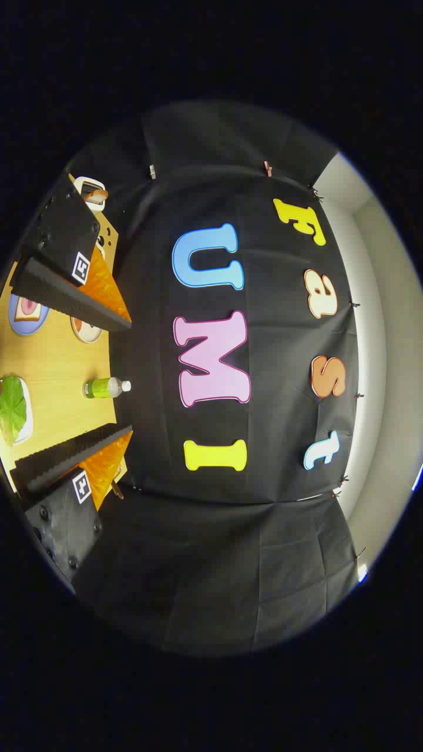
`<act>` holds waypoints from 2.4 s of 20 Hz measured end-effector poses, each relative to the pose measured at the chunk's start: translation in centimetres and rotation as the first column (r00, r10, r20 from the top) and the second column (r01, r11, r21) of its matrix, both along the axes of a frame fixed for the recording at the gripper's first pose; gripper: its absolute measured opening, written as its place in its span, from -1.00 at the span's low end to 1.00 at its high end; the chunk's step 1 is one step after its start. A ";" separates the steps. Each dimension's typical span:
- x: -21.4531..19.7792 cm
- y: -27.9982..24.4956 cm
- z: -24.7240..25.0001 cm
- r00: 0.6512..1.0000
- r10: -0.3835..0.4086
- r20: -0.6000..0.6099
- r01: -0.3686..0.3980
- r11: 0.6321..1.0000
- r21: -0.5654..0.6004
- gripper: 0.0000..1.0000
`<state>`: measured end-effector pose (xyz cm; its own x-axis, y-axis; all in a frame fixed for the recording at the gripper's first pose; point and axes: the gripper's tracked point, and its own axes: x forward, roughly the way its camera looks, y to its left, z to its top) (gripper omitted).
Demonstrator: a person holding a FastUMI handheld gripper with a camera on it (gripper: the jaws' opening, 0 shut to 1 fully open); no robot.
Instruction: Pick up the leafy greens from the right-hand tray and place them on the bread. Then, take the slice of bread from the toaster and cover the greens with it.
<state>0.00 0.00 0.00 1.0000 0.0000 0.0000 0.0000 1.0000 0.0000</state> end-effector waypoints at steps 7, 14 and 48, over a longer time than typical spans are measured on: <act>0.0 0.5 -1.4 0.998 0.058 -0.038 -0.058 0.998 0.003 0.98; -0.4 1.6 -1.8 0.993 0.102 -0.054 -0.102 0.995 -0.001 0.98; -2.4 -6.3 -31.2 0.686 0.203 -0.699 -0.296 0.955 -0.014 0.99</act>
